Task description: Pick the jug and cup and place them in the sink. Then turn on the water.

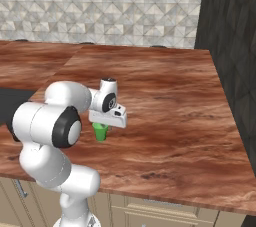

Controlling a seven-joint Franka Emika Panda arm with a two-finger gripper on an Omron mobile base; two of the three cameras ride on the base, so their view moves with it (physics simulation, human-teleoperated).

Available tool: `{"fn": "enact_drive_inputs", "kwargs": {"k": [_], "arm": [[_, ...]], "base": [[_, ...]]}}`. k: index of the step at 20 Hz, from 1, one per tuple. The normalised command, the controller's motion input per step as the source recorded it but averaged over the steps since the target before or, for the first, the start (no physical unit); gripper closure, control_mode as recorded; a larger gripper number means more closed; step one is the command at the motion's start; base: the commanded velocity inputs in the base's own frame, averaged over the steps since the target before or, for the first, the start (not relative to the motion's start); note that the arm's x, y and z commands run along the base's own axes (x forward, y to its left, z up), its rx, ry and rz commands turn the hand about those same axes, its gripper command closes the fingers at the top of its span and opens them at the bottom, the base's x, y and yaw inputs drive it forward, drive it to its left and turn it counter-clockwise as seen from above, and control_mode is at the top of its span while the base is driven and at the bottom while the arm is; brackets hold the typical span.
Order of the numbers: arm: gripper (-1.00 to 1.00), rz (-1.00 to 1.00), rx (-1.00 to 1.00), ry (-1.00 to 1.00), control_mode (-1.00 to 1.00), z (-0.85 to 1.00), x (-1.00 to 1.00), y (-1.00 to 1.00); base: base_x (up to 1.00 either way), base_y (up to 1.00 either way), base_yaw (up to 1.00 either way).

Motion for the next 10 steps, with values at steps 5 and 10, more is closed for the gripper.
{"fn": "enact_drive_inputs", "kwargs": {"k": [5, 10], "arm": [[1.00, 0.00, 0.00, 0.02, -1.00, 0.00, 0.00, 0.00], [1.00, 0.00, 0.00, 0.00, -1.00, 0.30, -0.13, -0.01]], "base": [[0.00, 0.00, 0.00], [0.00, 0.00, 0.00]]}}
